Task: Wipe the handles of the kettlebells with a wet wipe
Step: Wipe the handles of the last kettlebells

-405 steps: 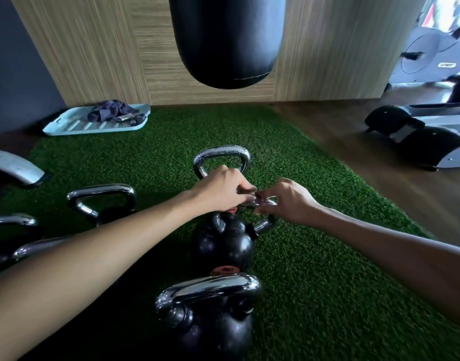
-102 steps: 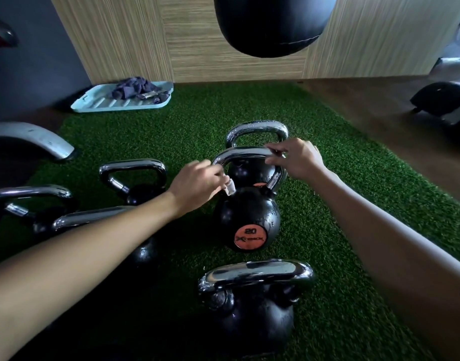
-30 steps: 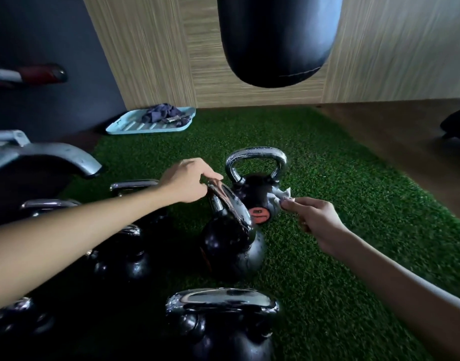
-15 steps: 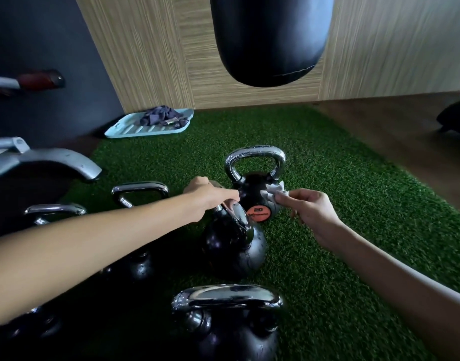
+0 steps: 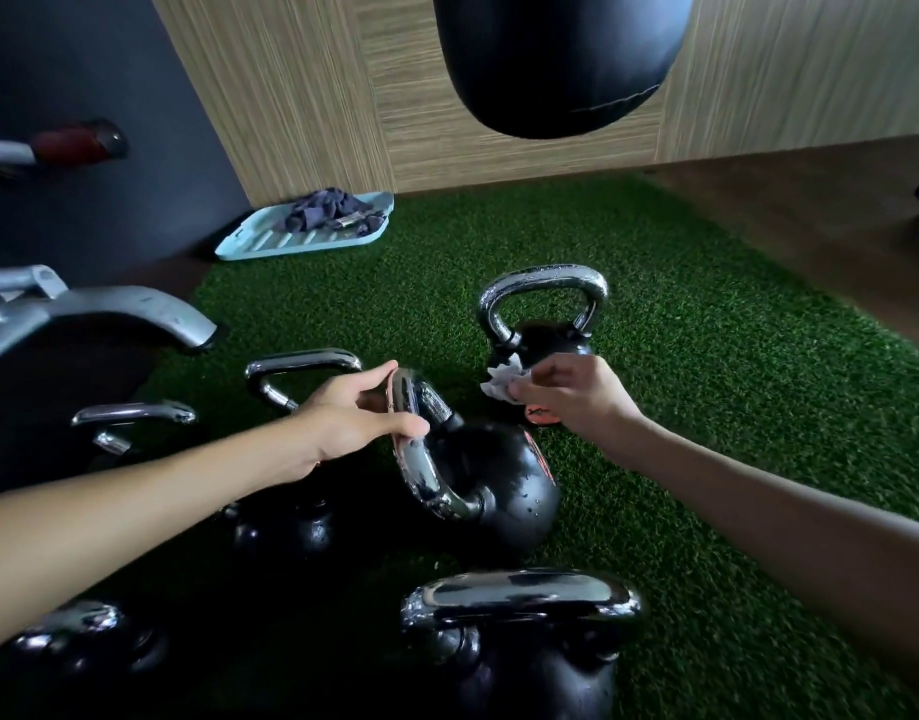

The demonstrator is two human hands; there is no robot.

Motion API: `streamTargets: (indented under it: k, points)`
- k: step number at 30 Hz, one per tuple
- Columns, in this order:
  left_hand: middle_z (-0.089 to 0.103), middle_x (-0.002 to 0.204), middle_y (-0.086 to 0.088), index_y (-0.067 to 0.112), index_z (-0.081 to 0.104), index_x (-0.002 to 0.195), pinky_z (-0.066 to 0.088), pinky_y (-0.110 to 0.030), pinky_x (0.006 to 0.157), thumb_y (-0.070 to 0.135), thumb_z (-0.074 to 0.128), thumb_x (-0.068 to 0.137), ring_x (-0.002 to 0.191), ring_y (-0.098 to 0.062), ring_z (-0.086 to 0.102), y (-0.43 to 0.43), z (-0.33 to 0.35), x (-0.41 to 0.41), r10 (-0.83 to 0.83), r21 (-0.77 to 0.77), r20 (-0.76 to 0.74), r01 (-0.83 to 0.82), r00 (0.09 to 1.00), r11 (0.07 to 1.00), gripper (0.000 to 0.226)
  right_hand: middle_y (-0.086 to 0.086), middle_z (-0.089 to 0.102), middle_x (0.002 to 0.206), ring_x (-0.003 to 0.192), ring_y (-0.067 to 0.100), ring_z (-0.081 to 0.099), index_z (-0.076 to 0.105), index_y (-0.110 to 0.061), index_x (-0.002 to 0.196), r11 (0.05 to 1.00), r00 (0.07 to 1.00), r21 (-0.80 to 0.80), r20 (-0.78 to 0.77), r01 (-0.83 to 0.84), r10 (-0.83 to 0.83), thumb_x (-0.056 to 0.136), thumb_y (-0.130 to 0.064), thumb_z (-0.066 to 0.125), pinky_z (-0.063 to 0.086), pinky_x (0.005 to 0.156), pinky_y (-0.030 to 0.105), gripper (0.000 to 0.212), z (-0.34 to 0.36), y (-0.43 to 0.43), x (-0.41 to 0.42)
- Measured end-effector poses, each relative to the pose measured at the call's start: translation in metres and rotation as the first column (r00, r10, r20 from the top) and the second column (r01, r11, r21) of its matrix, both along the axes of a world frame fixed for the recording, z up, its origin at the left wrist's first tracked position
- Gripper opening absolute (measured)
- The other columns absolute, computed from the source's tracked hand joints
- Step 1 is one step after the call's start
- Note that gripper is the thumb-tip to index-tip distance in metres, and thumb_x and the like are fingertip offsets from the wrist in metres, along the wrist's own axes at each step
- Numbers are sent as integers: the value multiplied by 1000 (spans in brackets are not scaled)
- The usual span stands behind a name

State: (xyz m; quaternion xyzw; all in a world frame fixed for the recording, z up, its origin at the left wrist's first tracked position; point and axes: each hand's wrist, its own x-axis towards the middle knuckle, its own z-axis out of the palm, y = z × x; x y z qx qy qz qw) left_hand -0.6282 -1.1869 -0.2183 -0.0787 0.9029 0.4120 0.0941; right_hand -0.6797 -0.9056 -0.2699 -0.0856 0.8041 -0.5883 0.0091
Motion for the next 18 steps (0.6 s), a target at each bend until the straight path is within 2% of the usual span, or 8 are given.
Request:
streamTargets:
  k: [1, 3, 5, 9, 11, 13, 15, 18]
  points:
    - [66, 128, 17, 50, 44, 147, 35, -28, 115, 73, 90, 29, 125, 0, 55, -8, -3, 2, -26, 22, 6, 26, 1000, 999, 129, -5, 78, 81, 77, 18, 75, 76, -23, 81, 997, 1000, 71, -15, 3, -2, 76, -36, 88, 64, 69, 38, 18, 1, -9, -4]
    - [65, 130, 20, 53, 41, 147, 35, -30, 116, 71, 91, 36, 124, 5, 54, -22, -7, 7, -85, 73, 11, 84, 996, 994, 123, -5, 77, 81, 77, 15, 74, 74, -22, 81, 981, 999, 193, -33, -21, 28, 76, -37, 88, 62, 72, 34, 21, 7, -27, -11]
    - [62, 136, 20, 55, 38, 148, 33, -31, 118, 69, 92, 45, 131, 3, 51, -34, -10, 11, -137, 102, 17, 135, 990, 986, 117, -5, 76, 82, 77, 13, 72, 73, -20, 83, 954, 993, 291, -56, -79, 99, 76, -40, 87, 61, 72, 31, 25, 11, -47, -18]
    - [54, 146, 19, 51, 35, 152, 30, -34, 120, 72, 91, 47, 138, 1, 44, -47, -14, 14, -180, 115, -1, 179, 984, 977, 121, -9, 75, 82, 77, 8, 73, 75, -18, 89, 912, 974, 366, -50, -188, 221, 71, -35, 92, 60, 73, 25, 30, 8, -82, -27]
    - [55, 145, 18, 46, 33, 154, 32, -34, 120, 73, 90, 46, 135, 2, 48, -50, -16, 13, -185, 115, -12, 185, 983, 976, 125, -11, 76, 84, 78, 3, 73, 76, -25, 101, 885, 956, 402, -66, -235, 285, 68, -37, 93, 57, 73, 19, 39, 4, -94, -27]
    - [58, 142, 17, 42, 32, 156, 34, -36, 120, 74, 91, 45, 132, 2, 52, -52, -18, 11, -189, 118, -14, 189, 982, 975, 130, -11, 77, 88, 77, 1, 71, 76, -34, 113, 863, 946, 468, -147, -189, 288, 69, -43, 91, 56, 72, 19, 47, -2, -101, -27]
    - [62, 138, 16, 40, 33, 155, 36, -38, 120, 75, 91, 42, 130, 0, 54, -53, -20, 8, -185, 127, -14, 185, 983, 974, 133, -10, 79, 94, 78, 4, 71, 78, -33, 111, 862, 941, 497, -238, -96, 242, 73, -44, 88, 57, 73, 25, 41, -13, -101, -30]
    - [65, 135, 14, 36, 32, 156, 38, -38, 119, 76, 90, 40, 126, 1, 57, -53, -20, 5, -206, 123, -8, 206, 978, 971, 137, -7, 79, 99, 82, 7, 72, 81, -28, 106, 862, 933, 502, -274, -67, 232, 76, -42, 86, 58, 79, 31, 34, -26, -95, -28]
